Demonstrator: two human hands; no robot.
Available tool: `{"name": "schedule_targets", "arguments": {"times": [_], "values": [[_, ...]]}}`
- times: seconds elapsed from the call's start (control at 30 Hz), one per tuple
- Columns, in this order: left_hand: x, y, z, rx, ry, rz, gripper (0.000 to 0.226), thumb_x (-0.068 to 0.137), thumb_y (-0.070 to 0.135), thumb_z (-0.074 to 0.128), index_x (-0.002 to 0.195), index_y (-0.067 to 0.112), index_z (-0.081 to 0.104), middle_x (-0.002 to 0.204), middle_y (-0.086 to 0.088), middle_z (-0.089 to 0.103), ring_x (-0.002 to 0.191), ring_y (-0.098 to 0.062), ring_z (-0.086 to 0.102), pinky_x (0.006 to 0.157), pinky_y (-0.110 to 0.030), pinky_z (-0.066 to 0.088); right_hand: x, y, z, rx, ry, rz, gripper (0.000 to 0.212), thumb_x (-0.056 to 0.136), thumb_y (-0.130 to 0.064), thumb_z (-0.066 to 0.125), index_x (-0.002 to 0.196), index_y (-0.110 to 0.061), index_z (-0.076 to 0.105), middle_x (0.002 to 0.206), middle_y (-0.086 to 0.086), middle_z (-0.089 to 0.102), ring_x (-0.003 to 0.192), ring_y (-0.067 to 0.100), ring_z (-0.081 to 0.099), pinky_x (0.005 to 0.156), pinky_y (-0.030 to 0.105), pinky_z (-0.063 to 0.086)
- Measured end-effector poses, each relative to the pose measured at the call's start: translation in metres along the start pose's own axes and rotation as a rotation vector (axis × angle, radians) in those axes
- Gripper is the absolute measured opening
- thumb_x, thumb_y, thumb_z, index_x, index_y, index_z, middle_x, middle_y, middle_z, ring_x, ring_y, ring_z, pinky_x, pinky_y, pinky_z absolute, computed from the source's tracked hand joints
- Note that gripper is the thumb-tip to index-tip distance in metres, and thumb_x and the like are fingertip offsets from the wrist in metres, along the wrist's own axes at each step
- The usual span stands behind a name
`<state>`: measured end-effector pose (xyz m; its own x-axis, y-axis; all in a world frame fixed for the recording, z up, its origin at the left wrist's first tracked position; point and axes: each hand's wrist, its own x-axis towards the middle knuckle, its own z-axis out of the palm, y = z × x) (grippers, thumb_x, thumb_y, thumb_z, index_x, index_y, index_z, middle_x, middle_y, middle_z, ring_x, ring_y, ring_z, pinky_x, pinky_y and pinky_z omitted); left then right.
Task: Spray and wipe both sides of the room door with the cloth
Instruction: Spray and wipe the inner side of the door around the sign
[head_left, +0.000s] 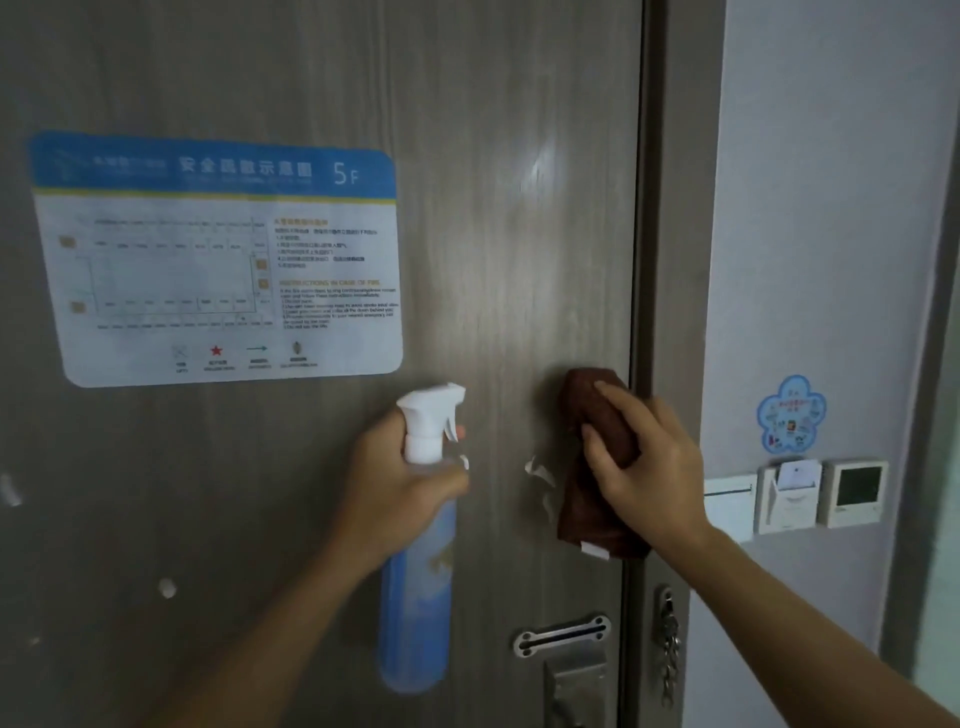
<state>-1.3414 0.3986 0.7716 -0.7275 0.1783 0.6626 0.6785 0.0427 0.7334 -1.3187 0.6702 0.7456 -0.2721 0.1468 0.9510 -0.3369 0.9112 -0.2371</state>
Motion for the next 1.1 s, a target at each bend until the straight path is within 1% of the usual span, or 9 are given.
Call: {"name": "schedule_targets", "arguments": {"times": [0.07, 0.17, 0.33, 0.53, 0.6, 0.67, 0.77, 0.9, 1.1], "values": [[-0.025, -0.016, 0.020, 0.033, -0.010, -0.023, 0.040, 0.061, 0.012, 0.071, 0.099, 0.024, 0.073, 0.076, 0.004, 0.072, 0.063, -0.001, 0.061, 0.057, -0.020, 0.049, -0.030, 0.004, 0.005, 0.007, -0.014, 0.054, 0.053, 0.092, -0.045, 0.063, 0.140, -0.026, 0.059, 0.113, 0.003, 0.063, 0.088, 0.021, 0.064, 0.072, 0.041, 0.059], [-0.052, -0.036, 0.044, 0.075, -0.028, -0.064, 0.033, 0.064, 0.012, 0.073, 0.096, 0.022, 0.071, 0.062, 0.002, 0.063, 0.052, 0.000, 0.052, 0.051, -0.019, 0.043, -0.064, 0.005, 0.009, 0.031, -0.004, 0.125, 0.053, 0.093, -0.046, 0.063, 0.142, -0.026, 0.057, 0.112, 0.004, 0.062, 0.089, 0.020, 0.063, 0.074, 0.041, 0.059], [-0.070, -0.049, 0.077, 0.115, -0.034, -0.078, 0.036, 0.071, -0.002, 0.077, 0.096, 0.023, 0.069, 0.068, -0.007, 0.068, 0.054, -0.007, 0.058, 0.053, -0.019, 0.047, -0.085, 0.004, 0.009, 0.059, 0.033, 0.165, 0.052, 0.092, -0.039, 0.067, 0.140, -0.022, 0.061, 0.109, 0.006, 0.061, 0.091, 0.022, 0.063, 0.077, 0.043, 0.058], [-0.083, -0.056, 0.096, 0.121, 0.016, -0.066, 0.033, 0.068, 0.008, 0.075, 0.091, 0.030, 0.065, 0.071, -0.002, 0.068, 0.060, -0.019, 0.065, 0.055, -0.031, 0.053, -0.098, 0.005, -0.003, 0.075, 0.074, 0.215, 0.051, 0.089, -0.033, 0.071, 0.138, -0.022, 0.063, 0.109, 0.004, 0.062, 0.094, 0.019, 0.063, 0.078, 0.041, 0.058], [-0.087, -0.057, 0.099, 0.117, 0.030, -0.058, 0.029, 0.067, 0.014, 0.072, 0.090, 0.028, 0.065, 0.074, 0.001, 0.070, 0.062, -0.017, 0.066, 0.055, -0.023, 0.052, -0.100, 0.008, -0.007, 0.076, 0.069, 0.236, 0.051, 0.089, -0.033, 0.071, 0.138, -0.023, 0.062, 0.109, 0.004, 0.063, 0.094, 0.018, 0.063, 0.079, 0.041, 0.058], [-0.090, -0.059, 0.101, 0.113, 0.053, -0.040, 0.029, 0.066, 0.015, 0.072, 0.091, 0.028, 0.065, 0.075, 0.005, 0.070, 0.062, -0.012, 0.066, 0.056, -0.014, 0.048, -0.102, 0.011, -0.010, 0.074, 0.069, 0.254, 0.051, 0.089, -0.034, 0.070, 0.138, -0.024, 0.062, 0.110, 0.003, 0.064, 0.095, 0.014, 0.062, 0.082, 0.033, 0.057], [-0.092, -0.059, 0.102, 0.111, 0.076, 0.004, 0.035, 0.066, 0.012, 0.074, 0.094, 0.032, 0.065, 0.073, 0.009, 0.068, 0.060, -0.007, 0.064, 0.058, -0.010, 0.046, -0.104, 0.013, -0.014, 0.074, 0.066, 0.261, 0.051, 0.089, -0.033, 0.070, 0.138, -0.022, 0.062, 0.112, 0.002, 0.065, 0.096, 0.006, 0.058, 0.087, 0.014, 0.047], [-0.090, -0.061, 0.101, 0.136, 0.100, 0.019, 0.034, 0.066, 0.011, 0.075, 0.085, 0.035, 0.060, 0.063, 0.011, 0.063, 0.053, -0.006, 0.059, 0.054, -0.010, 0.043, -0.104, 0.013, -0.014, 0.097, 0.065, 0.262, 0.051, 0.089, -0.032, 0.070, 0.137, -0.020, 0.063, 0.113, 0.002, 0.065, 0.097, 0.007, 0.059, 0.089, 0.008, 0.044], [-0.091, -0.063, 0.104, 0.119, 0.155, 0.026, 0.035, 0.066, 0.013, 0.078, 0.089, 0.033, 0.061, 0.079, 0.007, 0.068, 0.063, -0.011, 0.065, 0.056, -0.010, 0.047, -0.107, 0.012, -0.007, 0.167, 0.070, 0.263, 0.050, 0.089, -0.033, 0.070, 0.137, -0.021, 0.063, 0.111, 0.002, 0.064, 0.098, 0.011, 0.062, 0.086, 0.026, 0.054]]}}
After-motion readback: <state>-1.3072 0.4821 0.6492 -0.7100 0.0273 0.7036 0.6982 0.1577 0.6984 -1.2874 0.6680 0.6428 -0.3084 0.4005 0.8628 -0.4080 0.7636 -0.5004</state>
